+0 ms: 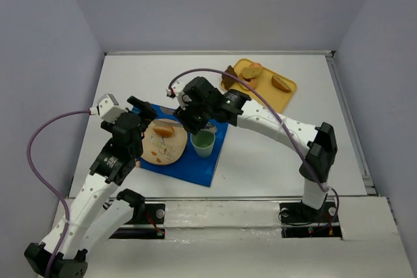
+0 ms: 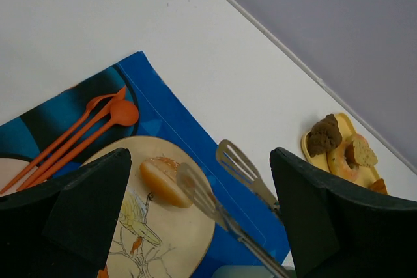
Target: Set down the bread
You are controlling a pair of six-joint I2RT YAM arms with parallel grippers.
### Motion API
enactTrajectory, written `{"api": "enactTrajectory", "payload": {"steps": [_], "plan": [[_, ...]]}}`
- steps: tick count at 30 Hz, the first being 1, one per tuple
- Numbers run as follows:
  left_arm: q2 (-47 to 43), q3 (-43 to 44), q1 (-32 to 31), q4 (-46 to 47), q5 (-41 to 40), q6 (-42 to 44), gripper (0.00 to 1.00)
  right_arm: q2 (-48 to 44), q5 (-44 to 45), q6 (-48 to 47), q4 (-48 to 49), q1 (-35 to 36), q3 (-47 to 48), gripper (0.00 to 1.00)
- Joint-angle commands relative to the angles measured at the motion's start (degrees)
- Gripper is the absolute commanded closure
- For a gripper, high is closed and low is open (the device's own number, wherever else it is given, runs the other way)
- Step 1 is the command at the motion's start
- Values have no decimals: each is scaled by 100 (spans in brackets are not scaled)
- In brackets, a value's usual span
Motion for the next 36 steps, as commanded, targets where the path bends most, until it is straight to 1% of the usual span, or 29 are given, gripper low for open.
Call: {"api": "enactTrajectory", "payload": {"steps": [1, 2, 3, 4, 5, 6, 7, 8, 9, 10, 14, 15, 17, 20, 23, 27, 36], "plan": [[-123, -65, 45, 108, -133, -54, 1, -818, 883, 758, 489, -573, 5, 48], [-124, -65, 45, 117, -124, -54, 1, -1063, 918, 968, 551, -749, -240, 49], [-124, -74, 53, 126, -124, -54, 1, -1204, 936, 1092, 691, -1142, -390, 49], [-115, -83, 45, 126, -124, -54, 1, -1336, 927, 1189, 753, -1364, -549, 49], [-106, -83, 45, 135, -124, -54, 1, -1581, 910, 1321, 815, -1575, -881, 49], [-97, -65, 45, 135, -124, -54, 1, -1705, 953, 1357, 955, -1786, -1067, 49], [-71, -74, 45, 143, -133, -36, 1, -1820, 988, 1366, 1000, -2223, -1243, 49], [-36, -65, 45, 152, -133, -45, 1, -1960, 1128, 1340, 1017, -2445, -1523, 49], [-36, -65, 53, 170, -141, -36, 1, -1961, 1207, 1305, 1018, -2673, -1526, 49], [-1, -57, 53, 187, -124, -36, 1, -2022, 1208, 1200, 1000, -3154, -1735, 48], [122, -48, 53, 222, -115, -19, 1, -1953, 1340, 647, 965, -4018, -1947, 49], [175, -39, 53, 240, -115, -1, 1, -1900, 1331, 384, 948, -4316, -1956, 49], [210, -30, 53, 275, -124, 17, 1, -1690, 1314, -239, 930, -4642, -1948, 48], [281, -4, 53, 284, -115, 43, 1, -1189, 1532, -462, 719, -4881, -1650, 48], [290, -21, 53, 319, -115, 52, 1, -785, 1385, -646, 596, -5022, -1281, 49], [325, -21, 53, 398, -115, 78, 1, -477, 1375, -901, 482, -5022, -982, 48], [430, -13, 53, 451, -124, 87, 1, -169, 1129, -919, 446, -5075, -849, 48]]}}
